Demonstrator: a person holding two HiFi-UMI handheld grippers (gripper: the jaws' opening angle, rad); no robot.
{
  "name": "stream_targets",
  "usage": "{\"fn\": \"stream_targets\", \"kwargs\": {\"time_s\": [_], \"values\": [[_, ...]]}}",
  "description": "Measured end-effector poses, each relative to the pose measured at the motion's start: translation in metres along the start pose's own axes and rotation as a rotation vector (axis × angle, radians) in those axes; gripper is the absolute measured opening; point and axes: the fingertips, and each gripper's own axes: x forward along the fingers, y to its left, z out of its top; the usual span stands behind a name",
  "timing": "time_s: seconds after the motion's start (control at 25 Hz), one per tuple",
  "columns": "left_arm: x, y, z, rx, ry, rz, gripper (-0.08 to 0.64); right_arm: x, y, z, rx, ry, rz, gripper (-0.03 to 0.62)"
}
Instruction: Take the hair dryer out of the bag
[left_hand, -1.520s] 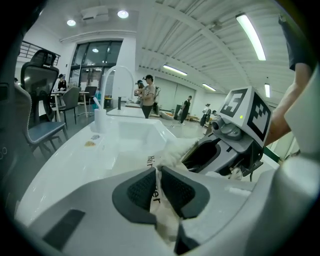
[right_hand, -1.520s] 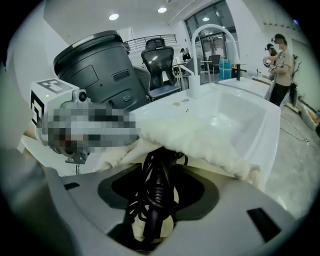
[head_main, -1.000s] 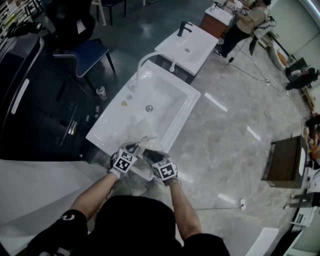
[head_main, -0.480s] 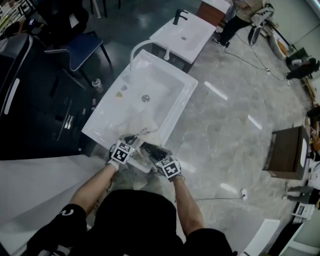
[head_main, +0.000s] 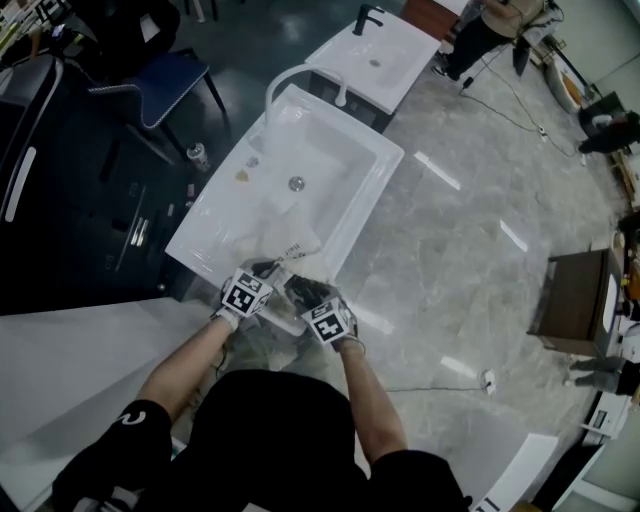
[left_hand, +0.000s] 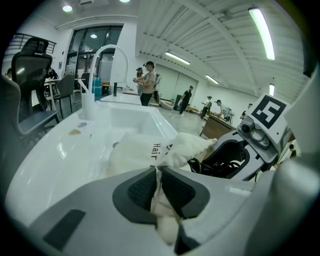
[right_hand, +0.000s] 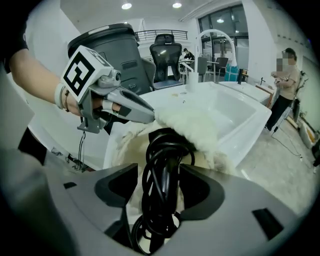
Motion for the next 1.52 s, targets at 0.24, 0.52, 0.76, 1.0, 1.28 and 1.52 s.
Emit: {"fn": "stream_targets", "kwargs": {"time_s": [0.24,0.52,0.76,1.0,1.28,1.52], "values": [[-0.002,0.002,0.000,-0.013,0.001,-0.003,0.031,0.021,-0.014,0.007,-0.015,0.065,-0.089,0.261],[-0.010,0.010,0.001,0.009,0.014,0.012,0.030,0.035,-0.011,0.009,-0.019,0.144,-0.041,0.207],[-0.023,0.021,0.012,0.040,-0.001,0.071,0.031,0.033,0.002,0.021,0.053,0.106,0.058,0.201],[-0.031,0.034,0.027,0.085,-0.010,0.220,0.031,0.008,-0.004,0.033,0.063,0.057,0.099,0.201],[-0.033,0.050,0.037,0.065,0.011,0.298,0.031,-0.024,0.000,0.033,0.014,0.045,0.224,0.201],[-0.030,0.043,0.036,0.015,0.032,0.298,0.031,-0.050,-0.011,0.033,-0.038,0.012,0.238,0.201]]}}
